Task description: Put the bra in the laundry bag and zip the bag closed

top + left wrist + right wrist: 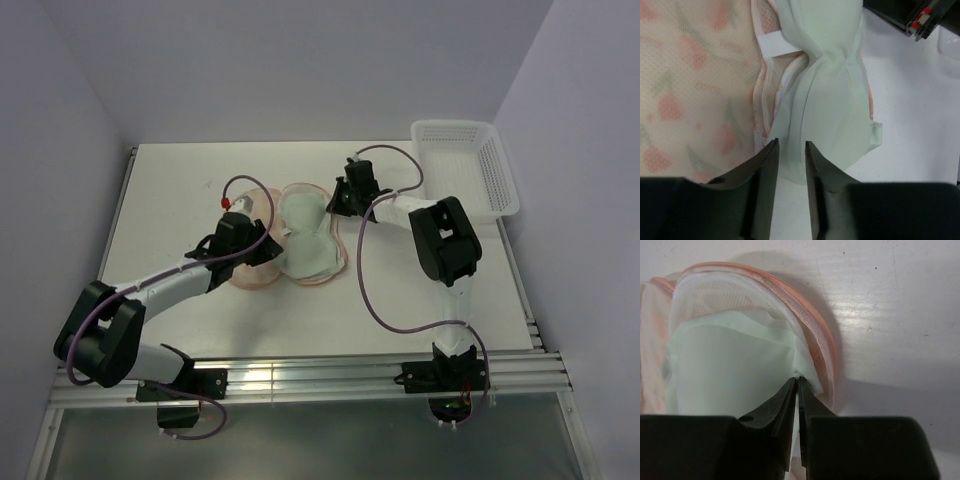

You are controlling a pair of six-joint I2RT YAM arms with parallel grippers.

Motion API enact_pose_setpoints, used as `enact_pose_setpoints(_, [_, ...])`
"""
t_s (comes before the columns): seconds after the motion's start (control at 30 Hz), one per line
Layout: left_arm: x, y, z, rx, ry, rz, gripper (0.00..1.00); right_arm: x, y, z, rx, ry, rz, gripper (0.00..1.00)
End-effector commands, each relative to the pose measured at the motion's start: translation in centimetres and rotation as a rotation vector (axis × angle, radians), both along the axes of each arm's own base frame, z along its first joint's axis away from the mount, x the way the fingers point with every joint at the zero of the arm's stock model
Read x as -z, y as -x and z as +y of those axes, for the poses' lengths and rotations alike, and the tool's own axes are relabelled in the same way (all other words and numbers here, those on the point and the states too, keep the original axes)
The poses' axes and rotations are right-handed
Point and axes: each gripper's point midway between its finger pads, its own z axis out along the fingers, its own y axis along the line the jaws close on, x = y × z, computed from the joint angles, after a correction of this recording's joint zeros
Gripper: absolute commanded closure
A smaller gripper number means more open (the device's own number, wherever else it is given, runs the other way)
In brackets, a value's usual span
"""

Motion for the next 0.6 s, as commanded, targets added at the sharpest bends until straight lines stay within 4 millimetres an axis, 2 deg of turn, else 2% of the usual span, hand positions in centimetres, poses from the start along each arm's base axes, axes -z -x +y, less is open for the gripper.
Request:
enact_pose_setpoints(0.0, [-4.4, -1.7, -0.1, -0.037, 0.039, -0.114, 0.64, -1.2, 0.1, 0.1, 0.007, 0.0, -0.032, 0.85])
enact_pose_setpoints(0.03, [-5.1, -2.5, 0.7, -0.076, 0.017, -0.133, 0.61, -1.5, 0.1, 0.0, 0.003, 0.006, -0.041, 0.76])
enact_pose_setpoints(0.13, [-5.5, -3.8, 2.9, -0.15, -0.019, -0.149, 0.62, -3.3, -0.2, -0.4, 0.009, 0.016, -0.079, 0.63])
enact_pose_setpoints(0.17, [-5.4, -4.1, 3.8, -0.179, -0.017, -0.137, 0.62, -3.8, -0.1, -0.4, 0.005, 0.019, -0.083, 0.52])
enact_pose_setpoints(0.23, [-5.7, -5.0, 6.2, -0.245, -0.019, -0.142, 0.65, -5.2, -0.3, -0.4, -0.001, 0.016, -0.111, 0.47])
enact_pose_setpoints(0.3, [-5.5, -5.8, 9.6, -0.366, -0.076, -0.143, 0.68, -6.4, -0.3, -0.1, -0.014, 0.0, -0.131, 0.42])
enact_pose_setpoints(0.33, [-5.0, -5.6, 10.6, -0.386, -0.095, -0.119, 0.69, -6.7, -0.3, -0.1, -0.015, -0.004, -0.135, 0.41])
enact_pose_setpoints(0.4, [-4.2, -5.9, 13.6, -0.469, -0.157, -0.096, 0.7, -7.5, -0.3, -0.1, -0.015, -0.014, -0.147, 0.32])
enact_pose_setpoints(0.5, [-3.2, -6.5, 16.2, -0.532, -0.217, -0.06, 0.69, -8.5, 0.2, 0.2, -0.029, -0.036, -0.161, 0.28])
enact_pose_setpoints(0.53, [-3.6, -7.0, 16.6, -0.542, -0.231, -0.062, 0.69, -8.8, 0.5, 0.2, -0.031, -0.045, -0.164, 0.27])
enact_pose_setpoints(0.57, [-2.6, -7.3, 16.9, -0.544, -0.256, -0.034, 0.69, -9.5, 0.9, 0.1, -0.031, -0.056, -0.179, 0.24])
